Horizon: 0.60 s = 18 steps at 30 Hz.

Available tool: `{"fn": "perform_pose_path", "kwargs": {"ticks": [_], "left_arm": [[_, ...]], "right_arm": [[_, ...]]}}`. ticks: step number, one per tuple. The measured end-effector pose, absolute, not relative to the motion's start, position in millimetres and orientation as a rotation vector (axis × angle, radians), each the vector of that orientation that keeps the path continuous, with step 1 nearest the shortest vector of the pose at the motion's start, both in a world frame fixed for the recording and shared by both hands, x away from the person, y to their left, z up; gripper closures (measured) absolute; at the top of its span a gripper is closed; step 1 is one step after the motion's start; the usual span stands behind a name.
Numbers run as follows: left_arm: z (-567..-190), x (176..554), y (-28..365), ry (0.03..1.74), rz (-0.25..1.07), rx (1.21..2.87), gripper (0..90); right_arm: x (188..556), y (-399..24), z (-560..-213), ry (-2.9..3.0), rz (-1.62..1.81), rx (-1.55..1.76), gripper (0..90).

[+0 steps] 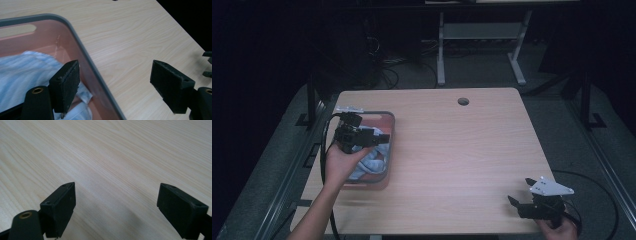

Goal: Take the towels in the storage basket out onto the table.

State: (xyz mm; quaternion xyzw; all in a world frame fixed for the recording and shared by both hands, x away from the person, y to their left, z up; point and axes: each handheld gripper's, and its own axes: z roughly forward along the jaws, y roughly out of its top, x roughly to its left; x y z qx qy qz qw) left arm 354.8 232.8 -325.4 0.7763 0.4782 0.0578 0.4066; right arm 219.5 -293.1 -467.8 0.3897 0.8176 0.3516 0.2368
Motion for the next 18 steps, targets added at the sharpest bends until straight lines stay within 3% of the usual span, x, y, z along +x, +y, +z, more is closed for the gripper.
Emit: {"fn": "perform_pose_path", "kwargs": {"ticks": [18], "left_arm": [[-338.0, 356.0, 275.1, 1.339, 0.225, 1.917, 23.1]], "right_arm": [[219.2, -293.5, -467.6, 2.241, 0.964, 1.069, 14.8]]}}
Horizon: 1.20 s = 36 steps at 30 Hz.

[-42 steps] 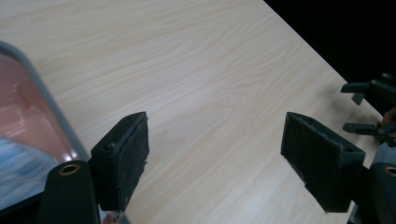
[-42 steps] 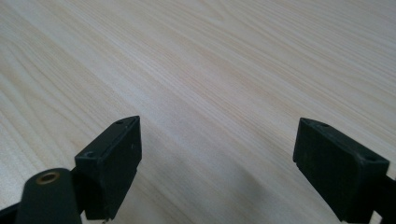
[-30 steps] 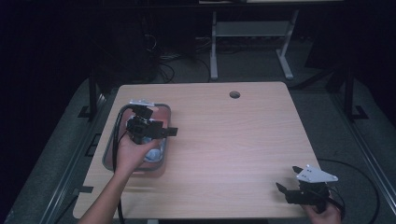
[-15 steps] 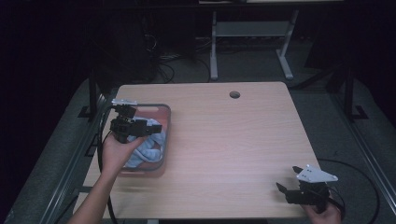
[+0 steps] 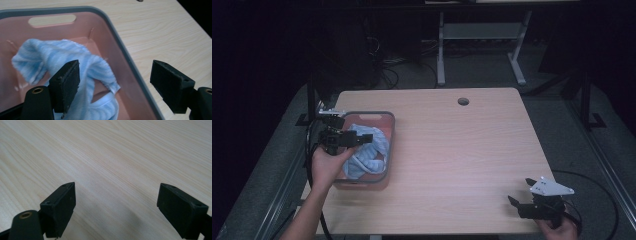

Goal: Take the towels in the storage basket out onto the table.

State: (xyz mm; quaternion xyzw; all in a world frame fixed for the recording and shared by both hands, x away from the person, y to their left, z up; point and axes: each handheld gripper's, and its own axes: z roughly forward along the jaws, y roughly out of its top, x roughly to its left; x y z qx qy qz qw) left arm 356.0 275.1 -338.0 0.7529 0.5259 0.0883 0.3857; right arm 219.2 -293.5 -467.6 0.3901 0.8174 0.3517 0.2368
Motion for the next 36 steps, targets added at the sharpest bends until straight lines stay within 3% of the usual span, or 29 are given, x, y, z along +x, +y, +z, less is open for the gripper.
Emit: {"fn": "perform_pose_path", "kwargs": {"ticks": [25, 36], "left_arm": [[-373.9, 363.4, 293.7, 1.497, 0.228, 1.93, 23.4], [-386.4, 369.6, 283.6, 1.557, 0.215, 1.99, 39.9]], "right_arm": [[216.9, -294.4, -466.5, 2.238, 0.974, 1.058, 14.9], [216.0, -296.1, -466.6, 2.238, 0.977, 1.069, 14.8]]}}
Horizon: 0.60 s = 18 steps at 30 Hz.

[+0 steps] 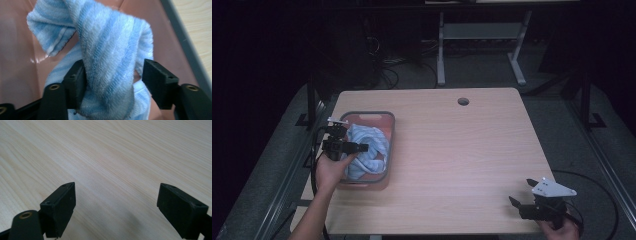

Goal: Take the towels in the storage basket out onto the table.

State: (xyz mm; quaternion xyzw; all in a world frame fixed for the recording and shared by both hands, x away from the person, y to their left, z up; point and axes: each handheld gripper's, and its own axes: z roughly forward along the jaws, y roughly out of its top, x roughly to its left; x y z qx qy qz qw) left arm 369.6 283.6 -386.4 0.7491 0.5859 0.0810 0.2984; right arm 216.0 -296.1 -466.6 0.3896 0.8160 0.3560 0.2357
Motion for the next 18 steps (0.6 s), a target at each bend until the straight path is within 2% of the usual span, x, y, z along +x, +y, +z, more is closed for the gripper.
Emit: {"fn": "perform_pose_path", "kwargs": {"ticks": [4, 5, 7, 10, 18], "left_arm": [[-391.0, 372.6, 281.3, 1.577, 0.208, 2.027, 49.1], [-391.3, 372.8, 281.1, 1.576, 0.212, 2.032, 49.1], [-391.2, 372.6, 280.5, 1.568, 0.219, 2.048, 60.2], [-391.0, 371.8, 280.3, 1.562, 0.227, 2.053, 67.2], [-388.4, 366.4, 283.9, 1.53, 0.225, 2.038, 72.5]], "right_arm": [[215.6, -296.7, -466.5, 2.237, 0.979, 1.068, 14.9], [215.6, -296.8, -466.5, 2.237, 0.978, 1.068, 14.9], [215.9, -296.9, -466.6, 2.237, 0.979, 1.068, 14.9], [215.8, -296.6, -466.6, 2.238, 0.978, 1.071, 14.9], [215.9, -297.3, -466.1, 2.235, 0.983, 1.073, 14.9]]}}
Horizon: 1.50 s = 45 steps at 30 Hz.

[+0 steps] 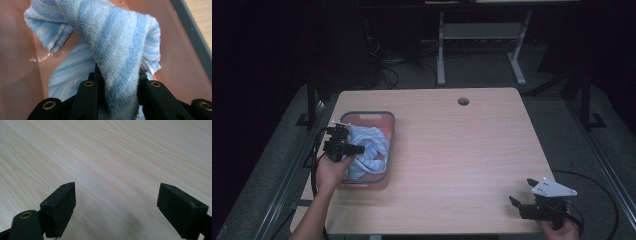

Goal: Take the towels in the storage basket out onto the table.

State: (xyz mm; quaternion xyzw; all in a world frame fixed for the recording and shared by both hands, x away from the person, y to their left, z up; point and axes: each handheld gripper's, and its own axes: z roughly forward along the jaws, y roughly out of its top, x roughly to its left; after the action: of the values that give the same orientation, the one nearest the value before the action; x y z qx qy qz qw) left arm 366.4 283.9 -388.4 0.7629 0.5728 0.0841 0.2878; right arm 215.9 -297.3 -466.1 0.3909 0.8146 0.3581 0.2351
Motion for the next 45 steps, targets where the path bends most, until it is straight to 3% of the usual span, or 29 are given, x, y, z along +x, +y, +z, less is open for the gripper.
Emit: {"fn": "perform_pose_path", "kwargs": {"ticks": [45], "left_arm": [[-339.7, 346.1, 300.8, 1.41, 0.242, 1.873, 74.0]], "right_arm": [[219.7, -301.8, -465.9, 2.207, 0.993, 1.092, 14.8]]}}
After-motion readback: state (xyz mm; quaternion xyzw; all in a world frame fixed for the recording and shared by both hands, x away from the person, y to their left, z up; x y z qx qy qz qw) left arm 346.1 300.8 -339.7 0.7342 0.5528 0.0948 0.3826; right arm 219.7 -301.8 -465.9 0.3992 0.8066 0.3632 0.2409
